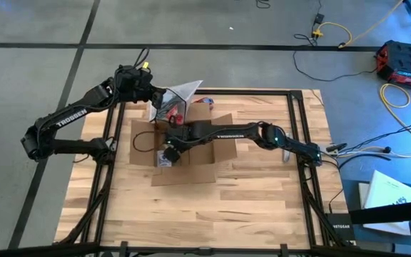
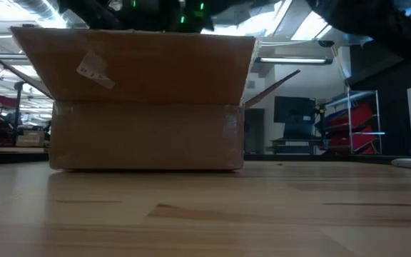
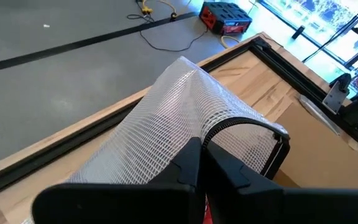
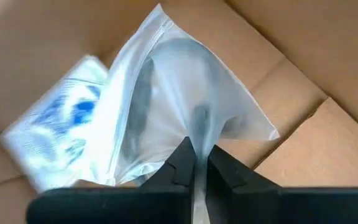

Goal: Unpack boxes
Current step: Put the black earphones into the transparent zip bag, then put the game card into the transparent zip bag

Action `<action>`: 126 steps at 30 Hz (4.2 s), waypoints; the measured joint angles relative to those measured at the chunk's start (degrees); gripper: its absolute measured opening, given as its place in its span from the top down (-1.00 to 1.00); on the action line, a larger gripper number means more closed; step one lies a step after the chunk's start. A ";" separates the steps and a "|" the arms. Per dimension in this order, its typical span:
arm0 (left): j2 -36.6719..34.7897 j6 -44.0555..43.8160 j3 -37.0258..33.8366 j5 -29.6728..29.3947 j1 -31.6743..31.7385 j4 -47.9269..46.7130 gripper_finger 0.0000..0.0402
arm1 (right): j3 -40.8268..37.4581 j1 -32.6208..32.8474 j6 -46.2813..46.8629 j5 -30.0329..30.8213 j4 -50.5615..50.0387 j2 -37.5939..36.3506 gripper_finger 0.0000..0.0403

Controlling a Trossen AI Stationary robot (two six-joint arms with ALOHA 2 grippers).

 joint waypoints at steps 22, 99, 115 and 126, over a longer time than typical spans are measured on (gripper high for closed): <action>0.02 -3.09 0.00 0.14 -0.04 -0.67 1.00 | 0.72 -1.20 -5.99 16.90 7.70 -11.06 1.00; 0.02 -2.52 0.00 6.53 -0.11 -3.41 1.00 | 0.02 -1.72 -31.62 23.09 13.97 -5.24 -0.61; 0.02 -1.54 0.00 6.45 -0.11 -3.49 1.00 | -0.08 3.94 -24.27 6.77 6.12 -4.43 -0.61; 0.02 -1.25 0.02 6.41 -0.11 -3.71 1.00 | -0.09 -2.09 -18.30 -26.26 8.53 -0.22 -0.61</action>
